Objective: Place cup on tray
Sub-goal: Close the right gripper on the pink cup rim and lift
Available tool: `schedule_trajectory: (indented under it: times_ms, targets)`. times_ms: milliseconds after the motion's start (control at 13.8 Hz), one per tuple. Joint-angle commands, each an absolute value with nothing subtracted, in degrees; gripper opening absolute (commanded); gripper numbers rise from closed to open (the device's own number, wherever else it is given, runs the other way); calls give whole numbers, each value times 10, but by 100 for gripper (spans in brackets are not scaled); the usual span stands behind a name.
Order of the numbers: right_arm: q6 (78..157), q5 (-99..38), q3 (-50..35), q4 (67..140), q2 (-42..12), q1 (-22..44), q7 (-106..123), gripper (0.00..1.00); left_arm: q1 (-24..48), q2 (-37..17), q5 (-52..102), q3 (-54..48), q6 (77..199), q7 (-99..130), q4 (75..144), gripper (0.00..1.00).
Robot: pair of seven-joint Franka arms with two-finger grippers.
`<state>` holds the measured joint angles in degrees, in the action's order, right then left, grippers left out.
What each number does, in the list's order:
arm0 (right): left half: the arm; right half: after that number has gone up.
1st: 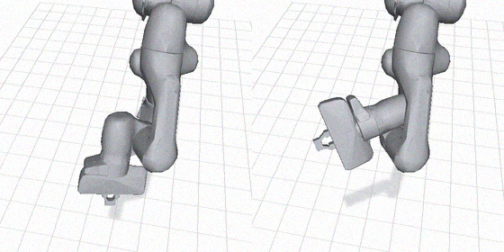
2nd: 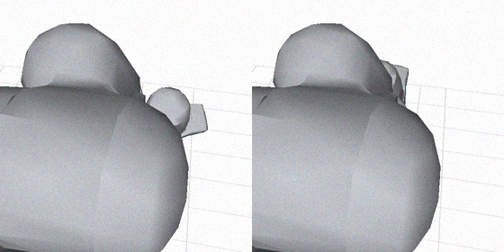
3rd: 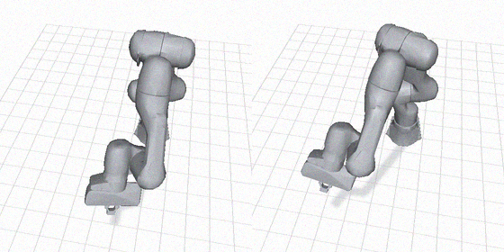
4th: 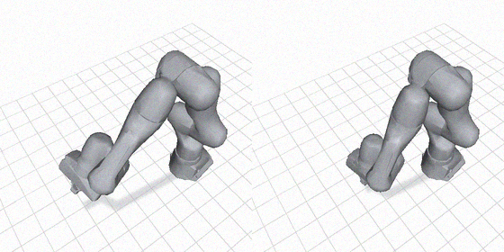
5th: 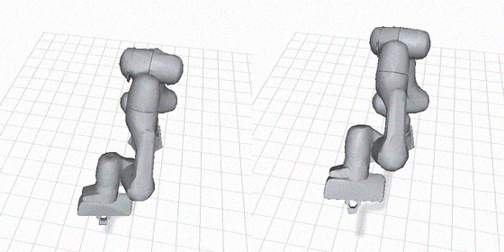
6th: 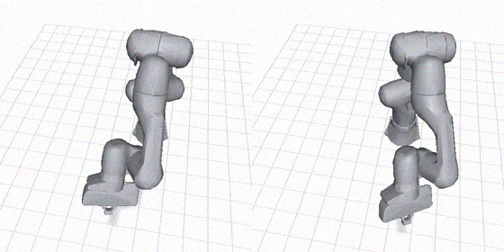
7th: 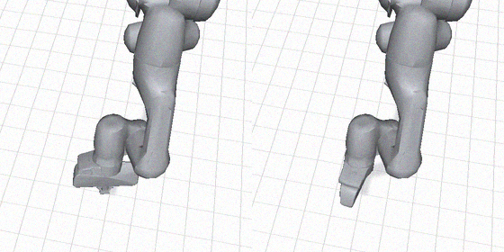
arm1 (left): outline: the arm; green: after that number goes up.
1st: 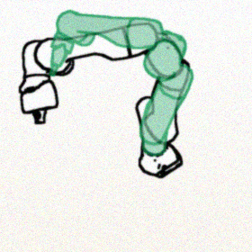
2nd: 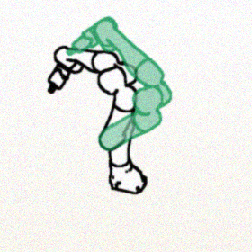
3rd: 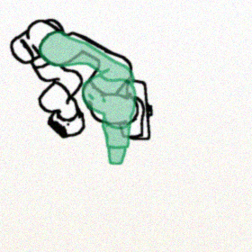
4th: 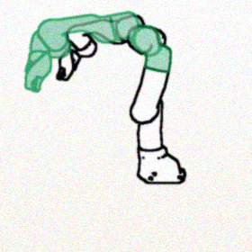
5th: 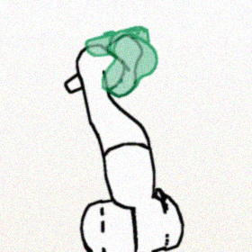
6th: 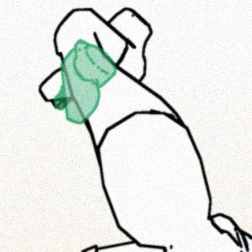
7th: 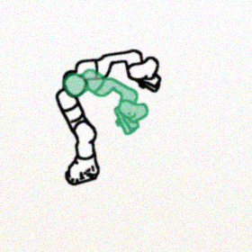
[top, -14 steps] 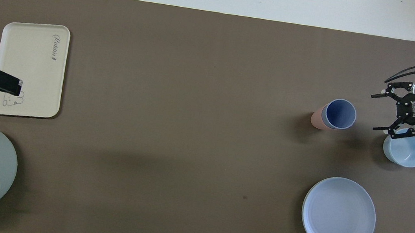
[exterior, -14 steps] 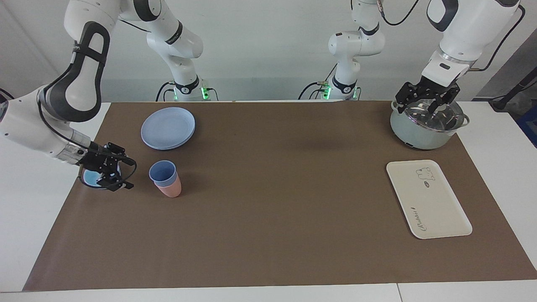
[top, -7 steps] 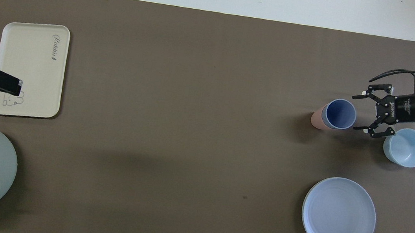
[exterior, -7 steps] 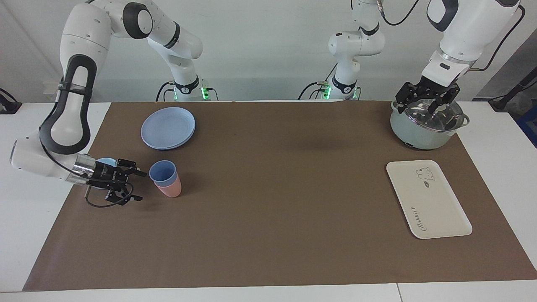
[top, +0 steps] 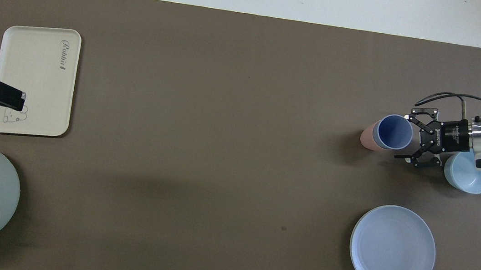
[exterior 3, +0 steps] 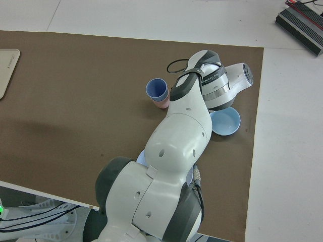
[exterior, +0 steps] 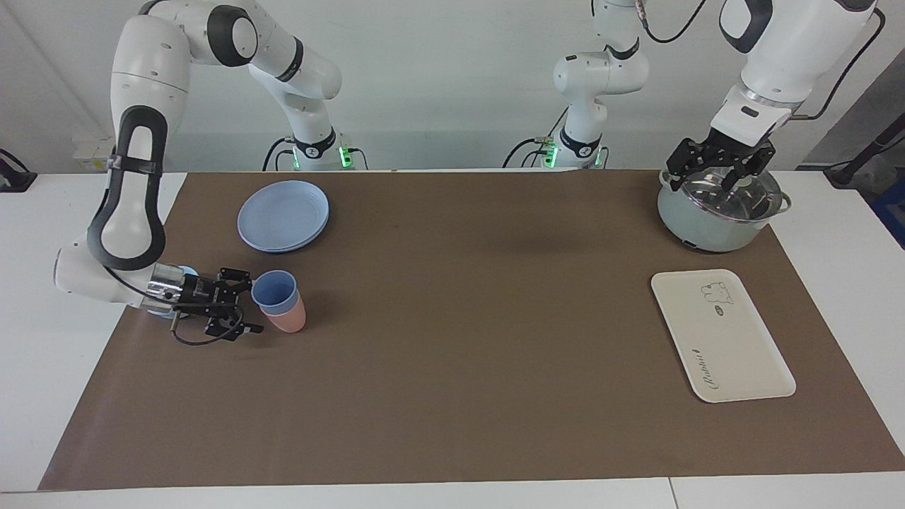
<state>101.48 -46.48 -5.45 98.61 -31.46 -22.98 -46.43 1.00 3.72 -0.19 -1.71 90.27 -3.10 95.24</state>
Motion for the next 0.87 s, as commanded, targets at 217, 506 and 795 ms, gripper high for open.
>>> schedule_trajectory:
  times_ms: [217,506,795]
  targets:
    - [1051,-500,-58,1023,-305,-232,-447,100,3,54,5,-19,909,-37,970,100]
    - [1064,-517,-61,1048,-300,-229,-449,99,3,54,5,-19,911,-37,970,100]
    - [1062,-552,-62,1054,-298,-210,-448,97,3,54,6,-19,909,-37,970,100]
